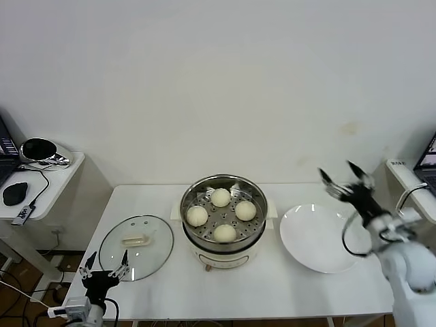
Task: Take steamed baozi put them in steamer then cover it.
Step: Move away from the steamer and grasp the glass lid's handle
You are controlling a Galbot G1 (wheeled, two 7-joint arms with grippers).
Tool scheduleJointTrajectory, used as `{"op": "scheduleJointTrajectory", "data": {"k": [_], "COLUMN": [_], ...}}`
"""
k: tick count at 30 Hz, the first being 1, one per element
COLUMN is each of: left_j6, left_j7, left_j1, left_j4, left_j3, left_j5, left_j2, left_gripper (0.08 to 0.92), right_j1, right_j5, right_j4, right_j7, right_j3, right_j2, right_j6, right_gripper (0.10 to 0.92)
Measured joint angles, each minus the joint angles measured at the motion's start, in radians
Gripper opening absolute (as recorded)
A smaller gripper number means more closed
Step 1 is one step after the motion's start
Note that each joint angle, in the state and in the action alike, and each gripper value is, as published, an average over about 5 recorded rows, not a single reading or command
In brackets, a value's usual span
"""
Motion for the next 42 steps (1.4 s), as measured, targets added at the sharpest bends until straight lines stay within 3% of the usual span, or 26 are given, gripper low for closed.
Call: {"op": "scheduleJointTrajectory", "data": {"k": [8, 20, 31, 42], "left_j6": [-0.04, -0.194, -0.183, -0.123], "left_j7": [-0.031, -0.191, -0.163, -0.141], "left_j1": [-0.05, -0.093, -0.128, -0.181], "left_j4": [0.038, 0.15, 0.234, 0.312], "left_j3": [-0.009, 0.054, 0.134, 0.172], "left_j5": [0.138, 0.77, 1.138, 1.324], "left_j2": [0.023, 0.113, 0.139, 0.134], "left_gripper": [0.823, 0.823, 0.823, 0.823], "right_j1": [-0.174, -0.271, -0.289, -0.289], "right_j5": [0.009, -0.007, -0.017, -0.014], "right_j4": [0.028, 0.063, 0.069, 0.057], "right_j7": [0.06, 0.091, 0.097, 0.098], "right_j3": [0.088, 0.107, 0.136, 0.171], "right_j2": [0.169, 0.273, 0.299, 0.302], "right_j6": [0.062, 0.105, 0.108, 0.115], "right_gripper": [0.823, 0.823, 0.823, 0.823]}}
